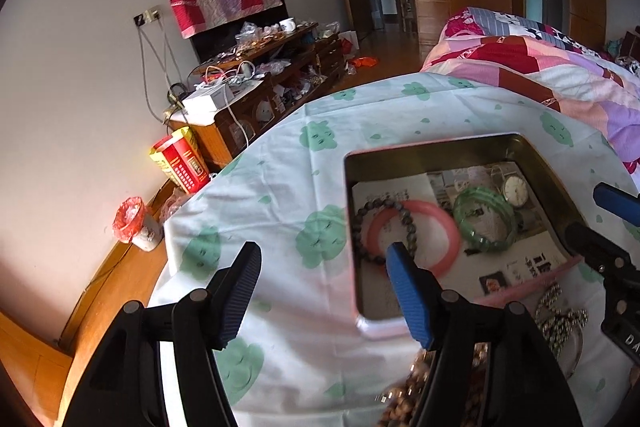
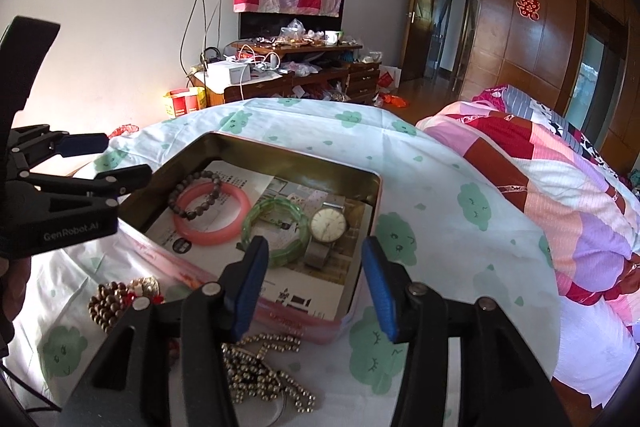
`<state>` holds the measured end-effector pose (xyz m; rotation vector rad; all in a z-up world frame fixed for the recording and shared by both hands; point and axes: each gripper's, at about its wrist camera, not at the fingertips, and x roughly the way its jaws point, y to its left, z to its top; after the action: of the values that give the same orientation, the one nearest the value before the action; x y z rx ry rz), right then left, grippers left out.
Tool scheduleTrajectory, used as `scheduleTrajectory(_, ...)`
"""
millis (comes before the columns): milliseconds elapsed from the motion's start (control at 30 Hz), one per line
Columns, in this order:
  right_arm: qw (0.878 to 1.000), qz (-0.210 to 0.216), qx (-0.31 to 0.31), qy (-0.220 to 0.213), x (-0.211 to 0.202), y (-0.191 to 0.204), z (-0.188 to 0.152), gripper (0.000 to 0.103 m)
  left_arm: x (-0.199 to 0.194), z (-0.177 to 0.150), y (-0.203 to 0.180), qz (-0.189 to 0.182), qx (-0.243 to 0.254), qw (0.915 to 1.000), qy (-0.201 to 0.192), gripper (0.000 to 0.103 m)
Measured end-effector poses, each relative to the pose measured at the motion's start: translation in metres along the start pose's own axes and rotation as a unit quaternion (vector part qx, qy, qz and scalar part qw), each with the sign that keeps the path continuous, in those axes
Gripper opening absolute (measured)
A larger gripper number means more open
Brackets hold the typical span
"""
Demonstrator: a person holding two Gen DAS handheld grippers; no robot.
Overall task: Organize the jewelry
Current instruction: 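Withdraw both open tools from the tin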
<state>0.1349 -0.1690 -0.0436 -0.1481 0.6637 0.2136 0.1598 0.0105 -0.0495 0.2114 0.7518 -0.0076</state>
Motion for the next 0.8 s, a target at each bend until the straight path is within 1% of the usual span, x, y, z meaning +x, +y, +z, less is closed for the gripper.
scheduleTrajectory(133, 1.000, 0.002, 0.005, 0.002, -0.009, -0.003, -0.010, 0.051, -0.016, -0.021, 0.008, -0.001, -0.015, 0.9999, -0.002, 0.066)
scheduleTrajectory(200, 1.000, 0.003, 0.006, 0.004, -0.013, -0.004, -0.017, 0.052, -0.024, -0.035, 0.010, -0.007, -0.023, 0.9997, 0.002, 0.066)
scheduleTrajectory(300, 1.000, 0.001, 0.007, 0.012, -0.020, -0.004, -0.031, 0.056, -0.030, -0.057, 0.008, -0.014, -0.030, 0.9993, 0.018, 0.066)
scheduleTrajectory(467, 1.000, 0.001, -0.001, 0.028, -0.026, 0.002, -0.056, 0.056, -0.031, -0.082, -0.001, -0.029, -0.029, 0.9982, 0.044, 0.066)
scheduleTrajectory(567, 0.999, -0.005, -0.010, 0.032, -0.027, 0.006, -0.065, 0.056, -0.033, -0.087, -0.004, -0.039, -0.039, 0.9972, 0.050, 0.066)
scheduleTrajectory(633, 0.999, -0.004, -0.010, 0.033, -0.027, 0.006, -0.067, 0.059, -0.038, -0.086, -0.008, -0.044, -0.039, 0.9973, 0.044, 0.066)
scheduleTrajectory(700, 0.999, -0.007, -0.008, 0.031, -0.028, 0.005, -0.067, 0.060, -0.045, -0.084, -0.017, -0.052, -0.030, 0.9975, 0.035, 0.066)
scheduleTrajectory(800, 1.000, -0.007, -0.004, 0.029, -0.027, 0.004, -0.068, 0.061, -0.046, -0.082, -0.028, -0.065, -0.015, 0.9971, 0.035, 0.066)
